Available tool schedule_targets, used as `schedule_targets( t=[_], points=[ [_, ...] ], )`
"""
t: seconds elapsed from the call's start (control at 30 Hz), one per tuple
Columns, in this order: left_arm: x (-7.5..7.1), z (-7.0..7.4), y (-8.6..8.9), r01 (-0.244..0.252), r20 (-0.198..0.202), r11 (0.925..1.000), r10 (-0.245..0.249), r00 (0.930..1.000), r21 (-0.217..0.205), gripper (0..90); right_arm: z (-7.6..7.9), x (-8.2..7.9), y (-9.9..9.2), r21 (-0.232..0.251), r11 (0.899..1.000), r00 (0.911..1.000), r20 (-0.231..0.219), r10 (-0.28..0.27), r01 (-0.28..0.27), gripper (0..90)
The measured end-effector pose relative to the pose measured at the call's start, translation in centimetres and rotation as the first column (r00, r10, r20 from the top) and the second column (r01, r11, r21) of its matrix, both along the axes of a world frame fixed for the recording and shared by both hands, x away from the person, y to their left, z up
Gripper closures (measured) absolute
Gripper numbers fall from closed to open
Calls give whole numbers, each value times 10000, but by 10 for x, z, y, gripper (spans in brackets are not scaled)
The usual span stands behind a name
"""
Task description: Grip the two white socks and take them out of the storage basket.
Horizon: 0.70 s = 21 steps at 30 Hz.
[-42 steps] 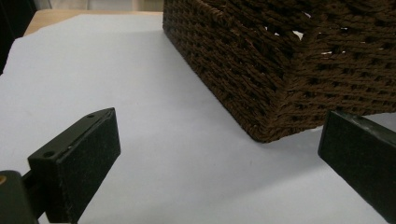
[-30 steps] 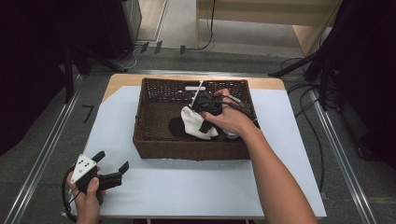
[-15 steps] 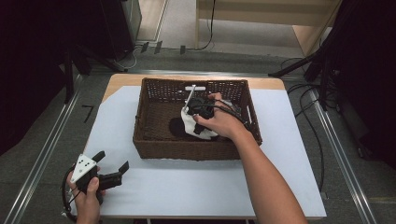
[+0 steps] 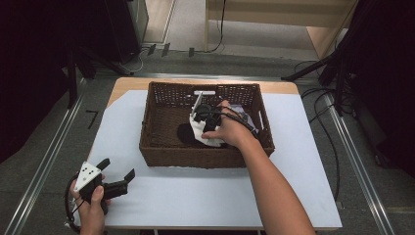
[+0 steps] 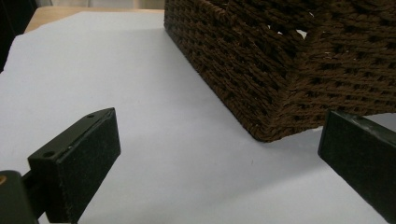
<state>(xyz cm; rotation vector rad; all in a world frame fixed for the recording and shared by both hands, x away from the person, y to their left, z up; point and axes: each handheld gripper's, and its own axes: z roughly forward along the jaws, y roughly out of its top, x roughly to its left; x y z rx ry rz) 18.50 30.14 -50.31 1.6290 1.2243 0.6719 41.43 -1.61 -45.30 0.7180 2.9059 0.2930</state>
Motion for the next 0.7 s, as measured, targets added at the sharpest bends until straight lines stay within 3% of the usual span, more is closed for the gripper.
schedule_targets(
  t=[0.13,0.17,0.5,0.7],
  points=[
    [0,0,0,3,-7,10000,-3,10000,-11,0,1,-2,3,-230,9987,9989,47,457,-456,823],
    [0,0,0,6,-6,10000,-6,10000,-12,0,3,-2,3,-258,9984,9987,79,501,-499,836],
    [0,0,0,-33,-3,10000,33,10000,-30,0,22,1,-7,103,9983,9982,-175,575,-573,853],
    [0,0,-1,-50,-12,10000,50,10000,-44,0,37,0,-13,405,9971,9978,-61,654,-651,853]
  ],
)
